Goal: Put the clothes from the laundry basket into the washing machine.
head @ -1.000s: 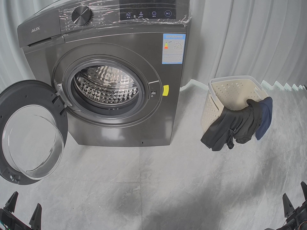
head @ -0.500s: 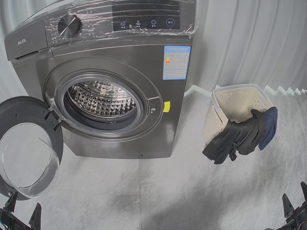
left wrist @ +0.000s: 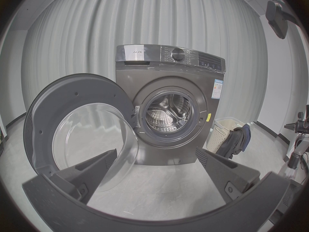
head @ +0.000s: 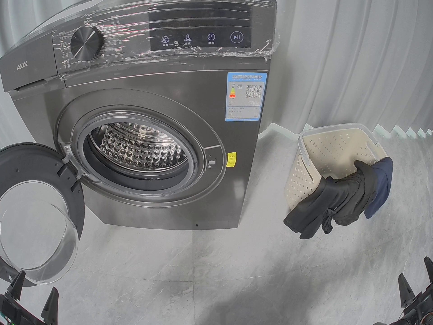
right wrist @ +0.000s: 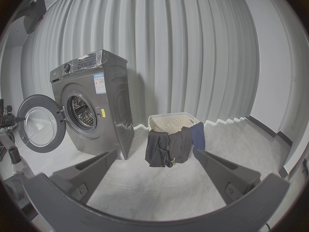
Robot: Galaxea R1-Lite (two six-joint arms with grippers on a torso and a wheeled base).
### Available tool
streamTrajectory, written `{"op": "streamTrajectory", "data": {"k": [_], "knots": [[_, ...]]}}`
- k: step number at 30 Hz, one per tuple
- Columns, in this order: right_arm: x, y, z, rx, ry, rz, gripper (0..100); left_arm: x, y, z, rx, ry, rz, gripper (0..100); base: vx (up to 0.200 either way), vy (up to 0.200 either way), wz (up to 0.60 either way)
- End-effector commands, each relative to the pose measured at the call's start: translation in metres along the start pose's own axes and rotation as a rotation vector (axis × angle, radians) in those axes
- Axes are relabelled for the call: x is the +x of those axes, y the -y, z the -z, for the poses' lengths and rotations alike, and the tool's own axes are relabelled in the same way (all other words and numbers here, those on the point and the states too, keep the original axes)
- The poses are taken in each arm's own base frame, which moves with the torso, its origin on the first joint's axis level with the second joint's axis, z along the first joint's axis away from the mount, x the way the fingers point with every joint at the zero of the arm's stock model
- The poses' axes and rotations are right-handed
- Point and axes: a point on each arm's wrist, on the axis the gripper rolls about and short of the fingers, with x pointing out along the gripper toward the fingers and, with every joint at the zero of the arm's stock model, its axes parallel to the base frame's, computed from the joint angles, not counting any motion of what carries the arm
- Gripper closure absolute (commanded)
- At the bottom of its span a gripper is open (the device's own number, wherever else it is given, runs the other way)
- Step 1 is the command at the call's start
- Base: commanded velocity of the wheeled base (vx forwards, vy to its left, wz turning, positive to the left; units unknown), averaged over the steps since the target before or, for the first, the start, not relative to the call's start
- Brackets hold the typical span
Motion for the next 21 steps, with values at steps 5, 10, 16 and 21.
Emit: {"op": "streamTrajectory", "data": {"k": [5, 10, 16, 21], "knots": [[-0.0004, 0.0000, 0.0027, 0.000, 0.005, 0.000, 0, -0.0002, -0.0002, 0.0043, 0.000, 0.003, 0.000, 0, 0.000, -0.200, 0.00], [-0.0004, 0.0000, 0.0029, 0.000, 0.004, 0.000, 0, -0.0002, -0.0002, 0.0045, 0.000, 0.002, 0.000, 0, 0.000, -0.200, 0.00], [-0.0004, 0.0000, 0.0027, 0.000, 0.005, 0.000, 0, -0.0002, -0.0002, 0.0045, 0.000, 0.002, 0.000, 0, 0.000, -0.200, 0.00], [-0.0004, 0.0000, 0.0027, 0.000, 0.005, 0.000, 0, -0.0002, -0.0002, 0.0043, 0.000, 0.003, 0.000, 0, 0.000, -0.200, 0.00]]}}
